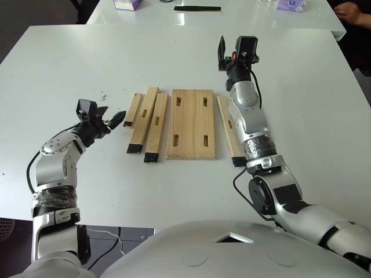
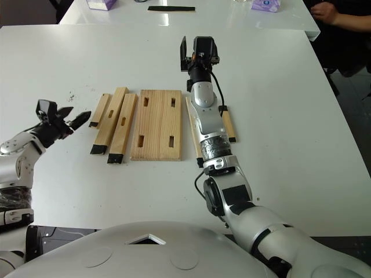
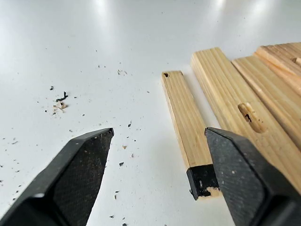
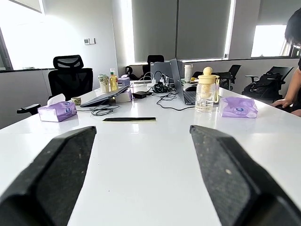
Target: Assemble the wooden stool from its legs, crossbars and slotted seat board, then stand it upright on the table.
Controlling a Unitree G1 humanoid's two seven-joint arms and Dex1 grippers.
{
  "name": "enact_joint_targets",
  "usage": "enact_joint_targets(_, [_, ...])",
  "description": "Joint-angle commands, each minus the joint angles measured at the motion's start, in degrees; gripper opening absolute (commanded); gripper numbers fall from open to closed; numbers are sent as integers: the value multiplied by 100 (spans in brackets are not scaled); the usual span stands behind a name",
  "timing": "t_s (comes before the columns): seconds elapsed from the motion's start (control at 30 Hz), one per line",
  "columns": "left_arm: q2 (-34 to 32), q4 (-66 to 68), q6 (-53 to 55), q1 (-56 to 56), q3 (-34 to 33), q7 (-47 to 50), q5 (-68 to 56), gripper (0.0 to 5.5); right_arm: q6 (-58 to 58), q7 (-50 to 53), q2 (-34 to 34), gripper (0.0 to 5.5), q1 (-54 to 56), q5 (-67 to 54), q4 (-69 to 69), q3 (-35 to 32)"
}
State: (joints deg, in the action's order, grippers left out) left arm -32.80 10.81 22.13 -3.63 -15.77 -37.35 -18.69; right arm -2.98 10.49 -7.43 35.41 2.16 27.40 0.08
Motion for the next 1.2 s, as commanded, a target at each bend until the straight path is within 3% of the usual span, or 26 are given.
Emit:
enact_joint_targets(0.03, [31,146,-136,-34,67,-26,48,359,45,-7,-109,370,-51,-65,25,-10])
enact_joint_targets(0.3, [279,99,-160,-15,254,0,71,359,16,-28,-108,370,-59,-10,105,26])
enact_joint_targets(0.73, [79,199,-122,256,456,9,408,359,-7,47,-101,370,-159,25,151,36])
enact_joint_targets(1.2, [20,17,-263,532,698,333,766,150,115,132,-125,369,-196,-33,157,-34])
